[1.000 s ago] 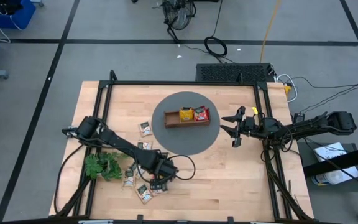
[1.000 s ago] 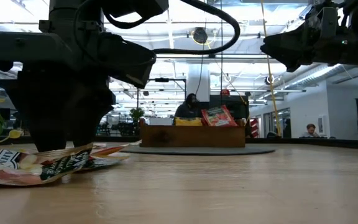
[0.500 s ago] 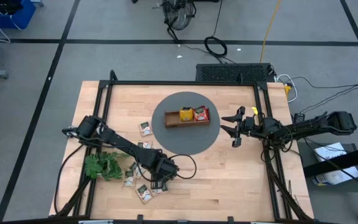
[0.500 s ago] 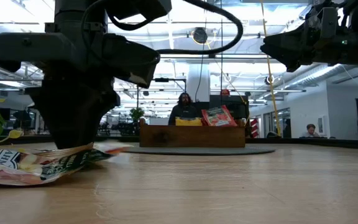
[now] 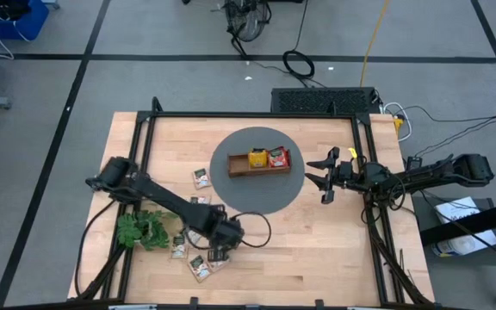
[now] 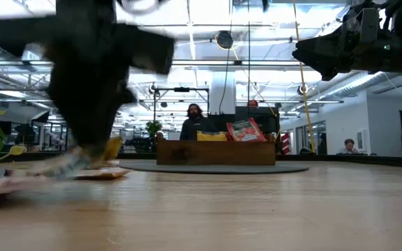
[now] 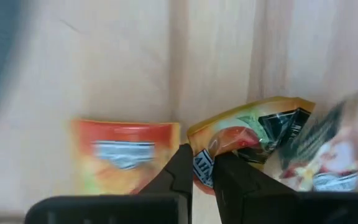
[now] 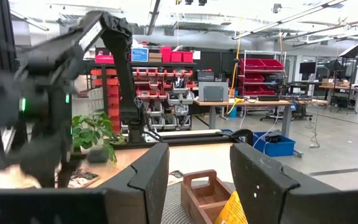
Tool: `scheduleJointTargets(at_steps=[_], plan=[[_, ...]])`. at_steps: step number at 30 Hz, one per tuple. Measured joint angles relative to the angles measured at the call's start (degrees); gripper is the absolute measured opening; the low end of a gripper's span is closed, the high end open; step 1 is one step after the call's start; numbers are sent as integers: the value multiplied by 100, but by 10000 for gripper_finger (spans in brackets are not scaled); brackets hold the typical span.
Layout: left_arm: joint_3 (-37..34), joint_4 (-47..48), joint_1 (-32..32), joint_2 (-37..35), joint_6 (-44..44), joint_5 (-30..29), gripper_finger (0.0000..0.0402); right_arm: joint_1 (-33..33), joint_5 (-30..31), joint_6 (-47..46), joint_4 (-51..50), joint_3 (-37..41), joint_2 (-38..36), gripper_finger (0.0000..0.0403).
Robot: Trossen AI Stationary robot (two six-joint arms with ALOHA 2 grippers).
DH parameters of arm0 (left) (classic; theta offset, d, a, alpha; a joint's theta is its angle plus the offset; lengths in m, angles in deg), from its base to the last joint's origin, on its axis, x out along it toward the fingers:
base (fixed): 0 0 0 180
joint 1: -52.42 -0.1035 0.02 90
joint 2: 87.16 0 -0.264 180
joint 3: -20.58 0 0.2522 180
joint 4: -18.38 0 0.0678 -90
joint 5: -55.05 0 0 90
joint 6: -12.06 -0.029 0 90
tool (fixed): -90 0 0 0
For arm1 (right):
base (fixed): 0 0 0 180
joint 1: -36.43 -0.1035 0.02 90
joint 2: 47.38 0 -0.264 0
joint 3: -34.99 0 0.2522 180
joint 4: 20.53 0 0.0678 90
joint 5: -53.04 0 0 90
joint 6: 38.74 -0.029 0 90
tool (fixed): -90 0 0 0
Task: Pick & Place Tea
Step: Put the yellow tea bag into the middle section of the wooden organizer
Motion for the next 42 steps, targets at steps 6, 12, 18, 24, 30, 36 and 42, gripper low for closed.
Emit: scheduleJointTargets(at_steps=[6,12,18,24,30,36,42], plan=[[18,17,-33,-682,18,-1184,38,0,0,-1,0,0,-1,155],[35,-334,-304,-1037,581,-2903,38,0,0,-1,0,-1,0,155],[38,-1450,-1099,-961,1121,-3904,38,0,0,1,2,0,-2,155],[-428,-3688,-2026,-854,860,-3023,38,0,0,1,-3,0,-4,155],[-1341,-6166,-2697,-552,1359,-2190,38,1,0,0,-9,0,0,155],[-2226,-7460,-2793,-379,1970,-2237,38,0,2,-1,-4,1,-4,155],[-2323,-7433,-2735,-386,1856,-2531,38,0,0,-1,-4,-1,0,155]])
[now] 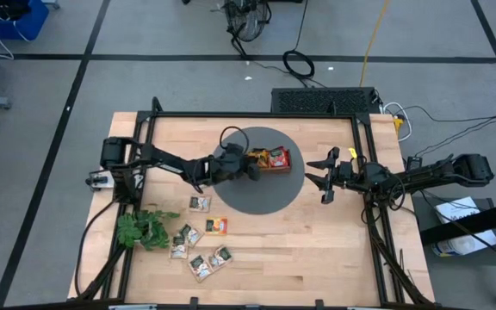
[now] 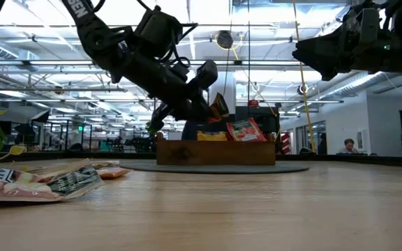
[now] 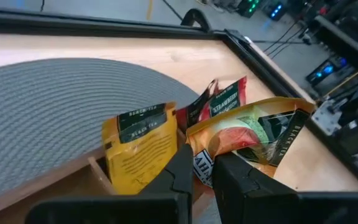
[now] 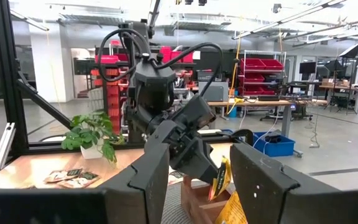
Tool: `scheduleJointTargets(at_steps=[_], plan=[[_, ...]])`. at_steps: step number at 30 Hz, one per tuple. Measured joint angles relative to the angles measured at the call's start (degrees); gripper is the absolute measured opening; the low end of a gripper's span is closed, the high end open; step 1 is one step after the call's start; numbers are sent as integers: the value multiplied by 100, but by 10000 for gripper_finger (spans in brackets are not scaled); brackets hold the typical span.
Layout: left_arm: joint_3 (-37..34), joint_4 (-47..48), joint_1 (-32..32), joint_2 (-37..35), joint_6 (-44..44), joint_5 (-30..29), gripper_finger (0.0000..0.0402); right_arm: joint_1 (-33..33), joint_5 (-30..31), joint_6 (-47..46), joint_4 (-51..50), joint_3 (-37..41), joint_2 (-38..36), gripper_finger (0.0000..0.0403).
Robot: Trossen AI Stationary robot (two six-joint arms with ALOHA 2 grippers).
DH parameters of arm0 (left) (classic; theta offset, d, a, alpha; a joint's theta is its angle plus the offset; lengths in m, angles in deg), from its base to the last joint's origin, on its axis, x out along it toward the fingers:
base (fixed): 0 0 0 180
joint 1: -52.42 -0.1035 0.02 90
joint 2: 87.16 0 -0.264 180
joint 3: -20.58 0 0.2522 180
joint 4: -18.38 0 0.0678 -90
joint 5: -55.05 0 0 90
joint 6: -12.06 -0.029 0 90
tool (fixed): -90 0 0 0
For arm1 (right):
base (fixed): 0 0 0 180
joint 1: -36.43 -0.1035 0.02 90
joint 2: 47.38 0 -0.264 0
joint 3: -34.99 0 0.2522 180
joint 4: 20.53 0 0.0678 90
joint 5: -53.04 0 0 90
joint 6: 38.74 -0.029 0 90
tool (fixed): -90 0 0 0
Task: Pick & Place Tea
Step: Put the yellow tea bag into the middle section of the wooden organizer
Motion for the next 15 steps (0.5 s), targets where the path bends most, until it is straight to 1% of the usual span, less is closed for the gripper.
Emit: scheduleJointTargets(at_steps=[2,6,8,15], plan=[[2,57,2,-2,-63,-38,40,0,0,0,2,2,-2,155],[4,496,-11,0,86,-266,70,0,0,0,2,2,-2,155],[4,568,-18,0,84,-285,78,1,0,0,4,2,-2,155],[4,542,-14,-2,81,-284,85,1,1,0,4,2,-2,155]])
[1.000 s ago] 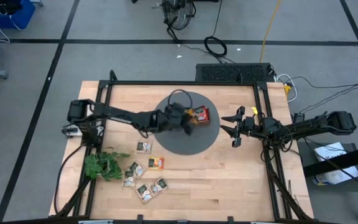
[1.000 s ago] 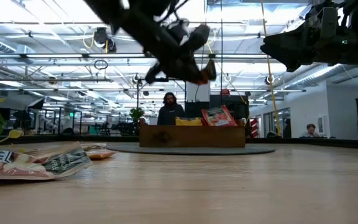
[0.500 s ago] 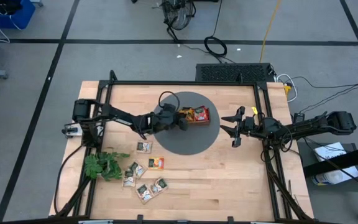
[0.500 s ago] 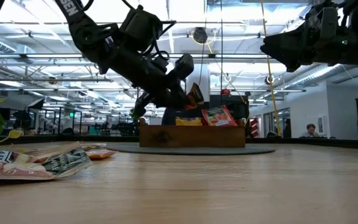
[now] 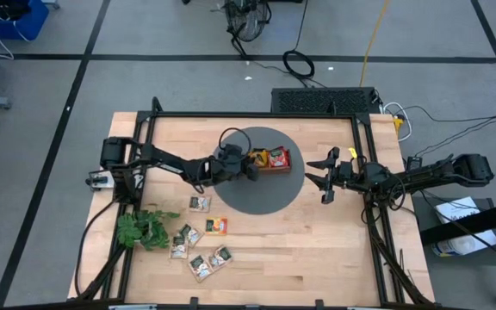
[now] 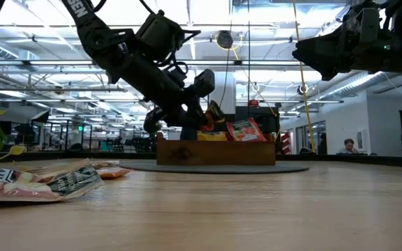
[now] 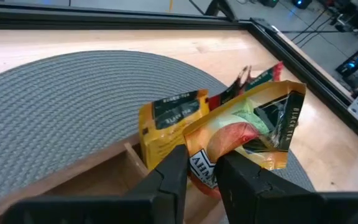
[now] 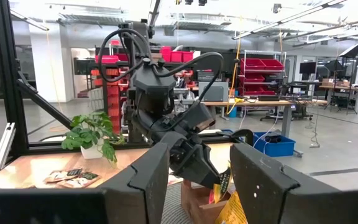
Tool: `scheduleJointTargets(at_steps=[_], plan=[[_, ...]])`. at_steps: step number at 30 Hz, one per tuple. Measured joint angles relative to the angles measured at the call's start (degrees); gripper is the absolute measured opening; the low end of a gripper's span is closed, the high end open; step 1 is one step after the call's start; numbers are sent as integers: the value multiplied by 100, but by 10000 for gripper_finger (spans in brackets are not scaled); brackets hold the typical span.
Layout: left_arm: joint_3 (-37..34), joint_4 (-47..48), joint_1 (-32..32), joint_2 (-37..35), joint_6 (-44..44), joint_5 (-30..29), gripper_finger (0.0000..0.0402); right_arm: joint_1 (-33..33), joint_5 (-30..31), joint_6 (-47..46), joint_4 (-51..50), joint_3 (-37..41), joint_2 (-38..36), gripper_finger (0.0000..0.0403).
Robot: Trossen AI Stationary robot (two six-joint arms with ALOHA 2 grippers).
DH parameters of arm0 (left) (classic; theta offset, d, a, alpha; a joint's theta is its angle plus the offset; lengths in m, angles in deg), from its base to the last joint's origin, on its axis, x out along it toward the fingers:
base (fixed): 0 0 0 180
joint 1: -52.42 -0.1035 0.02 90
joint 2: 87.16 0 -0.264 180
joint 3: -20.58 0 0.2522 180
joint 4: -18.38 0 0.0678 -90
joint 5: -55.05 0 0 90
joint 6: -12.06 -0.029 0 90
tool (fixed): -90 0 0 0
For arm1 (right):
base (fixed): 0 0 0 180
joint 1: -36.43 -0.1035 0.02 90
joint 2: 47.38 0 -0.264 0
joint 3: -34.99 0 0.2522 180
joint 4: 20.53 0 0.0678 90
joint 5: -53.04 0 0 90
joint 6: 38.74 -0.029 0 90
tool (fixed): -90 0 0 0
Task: Pick & Place Tea
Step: Put the yellow tea bag into the middle section of the wooden organizer
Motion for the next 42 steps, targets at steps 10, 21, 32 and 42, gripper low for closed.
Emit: scheduleJointTargets(at_steps=[10,21,32,42], plan=[[0,40,-57,0,-9,8,87,1,-1,0,0,0,0,155],[2,-111,-59,0,-188,247,88,-1,-1,0,-2,0,0,155],[4,-98,-222,0,-100,359,88,1,-1,-1,0,0,0,155],[4,-103,-273,0,-141,566,89,-1,-1,0,0,0,0,155]])
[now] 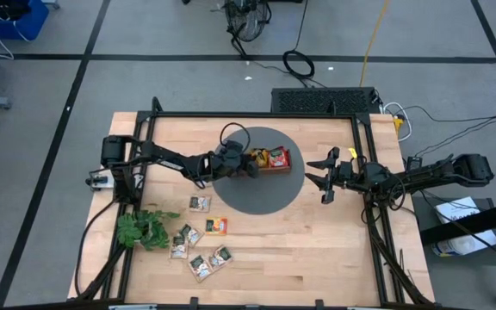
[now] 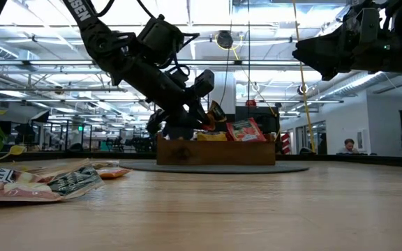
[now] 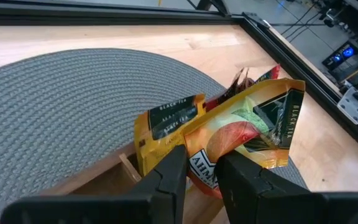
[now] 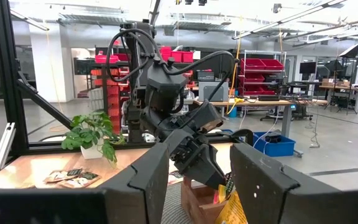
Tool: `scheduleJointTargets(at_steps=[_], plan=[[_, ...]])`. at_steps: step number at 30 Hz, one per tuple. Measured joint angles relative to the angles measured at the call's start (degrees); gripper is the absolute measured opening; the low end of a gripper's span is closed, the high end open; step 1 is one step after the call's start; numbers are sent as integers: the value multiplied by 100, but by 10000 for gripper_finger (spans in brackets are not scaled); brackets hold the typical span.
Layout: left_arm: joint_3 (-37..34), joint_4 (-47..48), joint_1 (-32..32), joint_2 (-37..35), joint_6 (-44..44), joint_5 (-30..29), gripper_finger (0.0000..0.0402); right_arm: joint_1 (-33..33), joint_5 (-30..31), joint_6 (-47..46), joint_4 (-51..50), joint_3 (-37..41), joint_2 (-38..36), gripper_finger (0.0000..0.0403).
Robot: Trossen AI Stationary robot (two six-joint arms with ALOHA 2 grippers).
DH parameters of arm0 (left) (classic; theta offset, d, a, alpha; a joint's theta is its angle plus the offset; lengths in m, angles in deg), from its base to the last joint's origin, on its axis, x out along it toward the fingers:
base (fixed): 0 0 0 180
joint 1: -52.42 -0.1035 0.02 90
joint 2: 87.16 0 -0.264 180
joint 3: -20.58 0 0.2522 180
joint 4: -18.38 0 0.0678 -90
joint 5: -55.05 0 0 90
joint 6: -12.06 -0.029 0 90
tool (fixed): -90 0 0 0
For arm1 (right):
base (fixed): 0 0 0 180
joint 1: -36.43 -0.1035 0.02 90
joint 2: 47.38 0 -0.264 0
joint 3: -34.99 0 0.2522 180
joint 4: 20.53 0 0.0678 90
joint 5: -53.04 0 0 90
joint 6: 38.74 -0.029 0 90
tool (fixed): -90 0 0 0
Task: Pick & Place Tea
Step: Put the yellow tea bag into the middle section of the wooden organizer
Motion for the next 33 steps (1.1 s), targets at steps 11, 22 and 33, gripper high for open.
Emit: scheduleJointTargets(at_steps=[11,22,33], plan=[[0,-9,0,0,-15,61,167,0,0,0,-1,0,2,155],[0,-23,-2,0,-65,44,263,0,0,1,0,0,2,155],[68,1017,121,-1147,-1850,2859,252,1,1,0,-1,0,2,155]])
